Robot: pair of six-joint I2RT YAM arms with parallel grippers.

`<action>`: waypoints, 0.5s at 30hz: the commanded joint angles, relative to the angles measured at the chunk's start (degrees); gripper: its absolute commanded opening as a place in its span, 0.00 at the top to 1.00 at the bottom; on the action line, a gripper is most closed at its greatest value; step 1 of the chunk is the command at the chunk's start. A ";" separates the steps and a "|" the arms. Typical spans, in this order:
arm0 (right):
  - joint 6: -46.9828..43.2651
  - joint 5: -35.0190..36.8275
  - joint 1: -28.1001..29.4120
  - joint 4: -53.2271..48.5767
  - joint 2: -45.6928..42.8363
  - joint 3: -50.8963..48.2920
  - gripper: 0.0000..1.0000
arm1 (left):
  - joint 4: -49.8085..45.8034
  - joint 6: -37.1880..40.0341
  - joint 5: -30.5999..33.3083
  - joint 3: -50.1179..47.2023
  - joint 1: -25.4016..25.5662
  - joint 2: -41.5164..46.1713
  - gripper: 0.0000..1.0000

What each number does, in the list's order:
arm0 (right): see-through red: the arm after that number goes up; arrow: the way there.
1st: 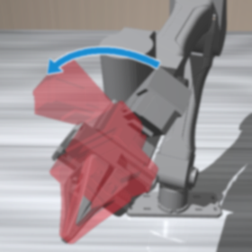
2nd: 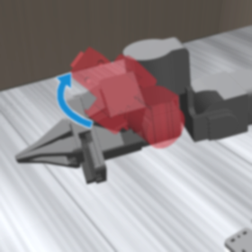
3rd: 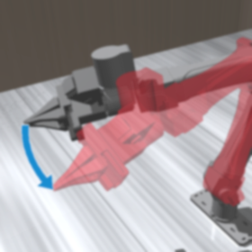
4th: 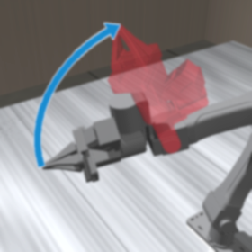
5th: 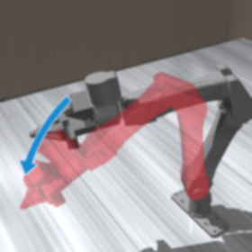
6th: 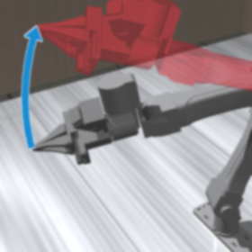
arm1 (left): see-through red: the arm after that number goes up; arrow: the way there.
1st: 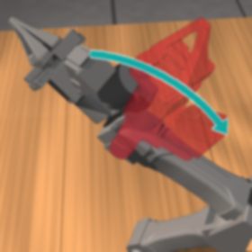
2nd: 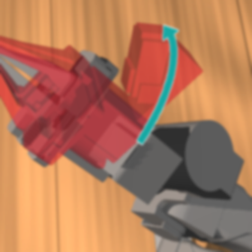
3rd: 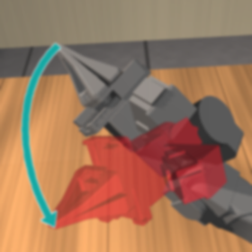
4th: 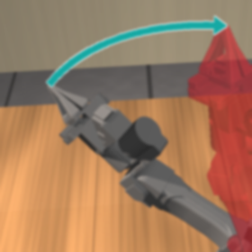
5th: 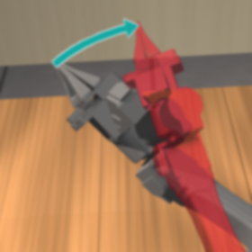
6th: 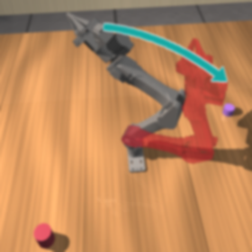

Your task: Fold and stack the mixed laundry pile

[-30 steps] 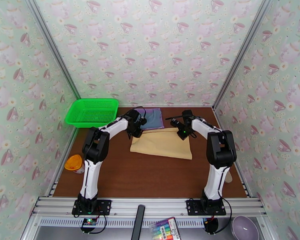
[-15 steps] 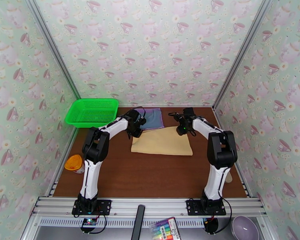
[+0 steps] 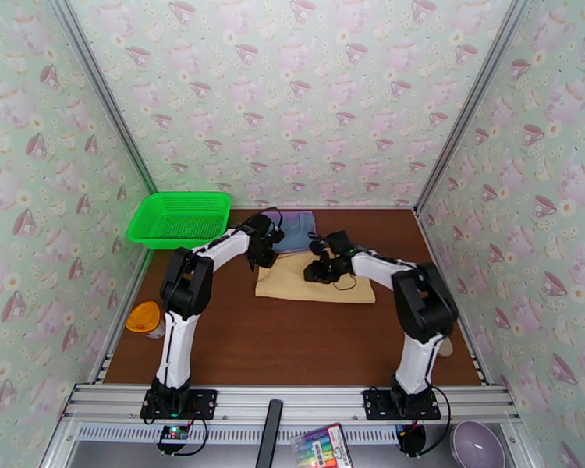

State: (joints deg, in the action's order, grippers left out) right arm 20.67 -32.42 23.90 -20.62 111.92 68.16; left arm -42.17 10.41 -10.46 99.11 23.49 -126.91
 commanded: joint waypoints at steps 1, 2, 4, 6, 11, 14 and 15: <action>6.71 1.97 -0.97 3.88 0.48 0.02 0.70 | 1.67 -1.30 -0.28 0.36 -0.11 1.05 1.00; 6.49 3.48 -0.97 3.22 0.62 -0.06 0.70 | 1.95 -1.49 -0.51 0.26 -0.08 1.30 1.00; 5.94 5.85 -1.01 2.05 0.71 -0.43 0.70 | 2.50 -2.04 -0.66 0.13 -0.08 1.94 1.00; 5.41 6.99 -0.99 1.55 0.45 -1.11 0.69 | 3.17 -2.78 -0.70 0.01 0.00 3.00 1.00; 5.31 4.87 -0.99 2.84 -1.73 -1.78 0.69 | 3.46 -4.79 1.05 0.63 0.40 7.30 0.86; 5.37 3.38 -1.05 2.96 -4.12 -1.36 0.68 | 2.82 -6.18 4.13 0.86 1.10 11.96 0.51; 5.39 2.89 -1.05 2.96 -4.81 -1.27 0.68 | 2.30 -6.83 5.69 0.93 1.36 13.76 0.45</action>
State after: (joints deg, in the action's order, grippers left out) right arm 25.34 -29.15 23.18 -18.22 110.63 67.11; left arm -40.27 5.85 -8.75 99.11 24.18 -120.07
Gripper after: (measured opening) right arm 0.317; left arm 0.499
